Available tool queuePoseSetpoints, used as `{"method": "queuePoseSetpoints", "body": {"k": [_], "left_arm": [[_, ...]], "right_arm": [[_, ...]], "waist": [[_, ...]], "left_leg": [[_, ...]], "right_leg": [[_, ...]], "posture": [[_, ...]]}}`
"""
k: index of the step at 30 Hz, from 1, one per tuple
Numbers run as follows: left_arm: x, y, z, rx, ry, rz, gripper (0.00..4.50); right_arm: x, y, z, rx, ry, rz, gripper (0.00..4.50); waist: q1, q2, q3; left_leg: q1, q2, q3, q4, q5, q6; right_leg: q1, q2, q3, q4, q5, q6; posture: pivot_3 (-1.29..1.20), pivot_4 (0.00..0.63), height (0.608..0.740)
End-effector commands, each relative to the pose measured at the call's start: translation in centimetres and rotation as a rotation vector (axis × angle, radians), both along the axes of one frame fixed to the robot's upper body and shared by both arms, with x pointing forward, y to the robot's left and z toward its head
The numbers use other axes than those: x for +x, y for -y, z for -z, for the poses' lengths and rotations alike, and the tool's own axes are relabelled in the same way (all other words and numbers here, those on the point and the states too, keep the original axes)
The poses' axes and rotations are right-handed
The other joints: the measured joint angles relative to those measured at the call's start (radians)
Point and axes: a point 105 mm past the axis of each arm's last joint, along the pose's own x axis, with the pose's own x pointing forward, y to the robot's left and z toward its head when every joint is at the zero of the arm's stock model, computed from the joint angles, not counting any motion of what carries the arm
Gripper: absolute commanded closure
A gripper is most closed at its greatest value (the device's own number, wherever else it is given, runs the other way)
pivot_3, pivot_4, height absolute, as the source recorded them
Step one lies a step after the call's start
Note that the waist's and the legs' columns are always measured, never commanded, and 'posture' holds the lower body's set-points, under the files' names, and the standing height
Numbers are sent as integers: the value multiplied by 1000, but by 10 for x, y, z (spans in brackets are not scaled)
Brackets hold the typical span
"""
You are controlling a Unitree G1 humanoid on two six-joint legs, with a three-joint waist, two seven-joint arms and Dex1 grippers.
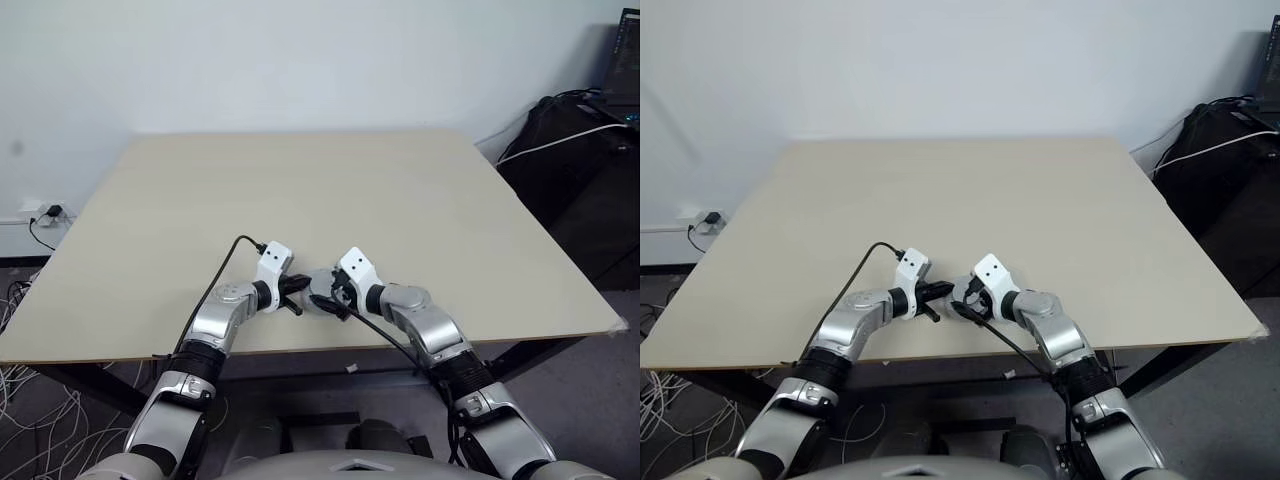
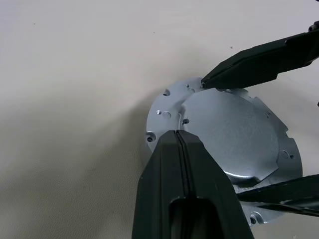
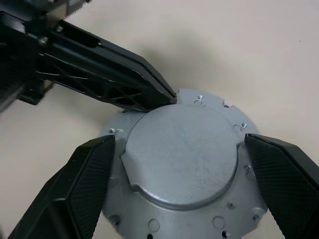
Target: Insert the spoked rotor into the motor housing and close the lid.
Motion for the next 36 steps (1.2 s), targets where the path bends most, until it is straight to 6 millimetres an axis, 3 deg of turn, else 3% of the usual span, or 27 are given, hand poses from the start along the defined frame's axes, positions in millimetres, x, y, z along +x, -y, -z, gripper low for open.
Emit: {"method": "queuePoseSetpoints", "body": {"k": [1, 9, 12, 15, 18, 25, 36], "left_arm": [[-6, 5, 4, 4, -22, 33, 4500], [-6, 7, 5, 0, -24, 37, 4500], [-7, 8, 4, -3, -23, 41, 4500], [-7, 9, 4, -4, -22, 43, 4500], [-7, 9, 4, -5, -20, 47, 4500], [-7, 10, 4, -8, -19, 55, 4500], [-7, 11, 3, -13, -16, 61, 4500]], "right_arm": [[0, -3, -30, 101, 46, -42, 36], [-1, 6, -58, 138, 122, -51, 36], [8, 24, -56, 97, 112, 82, 36], [5, 38, -46, 100, 8, 193, 36], [-12, 45, -35, 136, -137, 254, 36], [-39, 41, -27, 355, -464, 367, 36], [-20, 42, -38, 587, -570, 540, 36]], "waist": [[1, 0, 0], [2, 0, 0], [3, 0, 0], [7, 0, 0], [11, 0, 0], [12, 0, 0], [13, 0, 0]], "left_leg": [[0, 0, 0, 0, 0, 0], [-1, 0, -2, -2, 0, 0], [-2, 0, -2, -2, 0, 0], [-2, -1, -2, -3, 0, 0], [-3, -1, -2, -4, 0, 0], [-3, -1, -2, -5, 0, 0], [-3, -3, -2, -7, 0, 0]], "right_leg": [[0, 0, 0, 0, 0, 0], [-1, -2, 1, -1, 0, -1], [-1, -2, 1, -1, 0, -1], [-2, -4, 1, -1, -1, -1], [-3, -5, 1, -1, -1, -2], [-4, -6, 1, -1, -2, -3], [-4, -6, 0, -2, -2, -2]], "posture": [[0, 0, 740], [0, 0, 740], [0, 0, 740], [0, 0, 740], [0, 0, 740], [0, 0, 740], [0, 0, 740]]}}
